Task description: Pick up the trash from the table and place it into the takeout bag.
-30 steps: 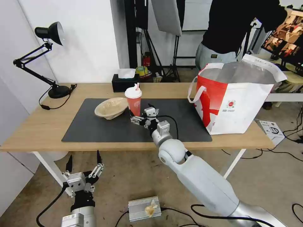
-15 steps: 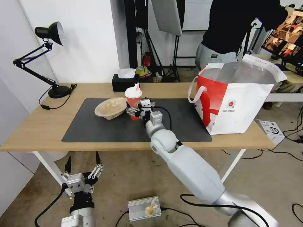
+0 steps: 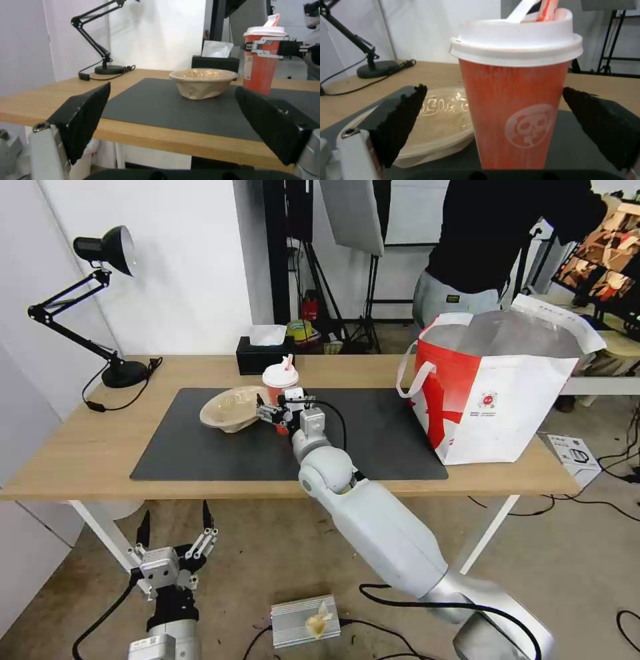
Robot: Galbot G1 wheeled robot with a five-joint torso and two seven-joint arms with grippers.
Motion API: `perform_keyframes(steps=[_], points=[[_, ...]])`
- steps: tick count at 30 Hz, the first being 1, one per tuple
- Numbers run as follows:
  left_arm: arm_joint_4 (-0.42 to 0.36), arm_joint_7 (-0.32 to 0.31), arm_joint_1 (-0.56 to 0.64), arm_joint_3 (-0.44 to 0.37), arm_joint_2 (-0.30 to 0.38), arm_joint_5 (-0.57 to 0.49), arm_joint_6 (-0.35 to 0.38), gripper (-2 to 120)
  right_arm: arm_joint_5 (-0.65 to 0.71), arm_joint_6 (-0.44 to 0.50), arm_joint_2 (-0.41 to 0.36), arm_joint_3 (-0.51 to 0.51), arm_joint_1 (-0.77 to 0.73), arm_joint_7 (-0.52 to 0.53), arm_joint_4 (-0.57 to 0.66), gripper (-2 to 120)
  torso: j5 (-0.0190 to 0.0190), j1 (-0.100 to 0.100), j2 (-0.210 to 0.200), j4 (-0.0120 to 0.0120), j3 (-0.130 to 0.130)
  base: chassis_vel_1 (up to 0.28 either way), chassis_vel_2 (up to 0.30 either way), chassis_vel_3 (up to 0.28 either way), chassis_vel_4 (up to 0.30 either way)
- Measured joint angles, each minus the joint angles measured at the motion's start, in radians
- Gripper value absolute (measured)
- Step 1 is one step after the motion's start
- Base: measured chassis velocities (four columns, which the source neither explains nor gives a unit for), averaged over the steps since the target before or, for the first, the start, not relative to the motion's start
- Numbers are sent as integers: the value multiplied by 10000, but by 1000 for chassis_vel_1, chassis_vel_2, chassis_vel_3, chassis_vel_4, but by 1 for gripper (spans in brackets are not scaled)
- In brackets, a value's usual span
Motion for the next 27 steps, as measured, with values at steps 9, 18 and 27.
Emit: perform_keyframes(steps=[9, 18, 27], points=[[36, -1, -7, 40, 11, -4, 0, 100, -1, -63, 145, 83, 143, 61, -331, 100, 1, 0, 0, 0, 0, 0, 0, 0, 0], [38, -6, 15, 50, 13, -6, -4, 100, -7, -72, 273, 155, 319, 3, -762, 100, 0, 0, 0, 0, 0, 0, 0, 0, 0], [38, -11, 98, 24, 41, -4, -48, 100, -69, -52, 527, 268, 421, -48, -1344, 100, 0, 0, 0, 0, 0, 0, 0, 0, 0]])
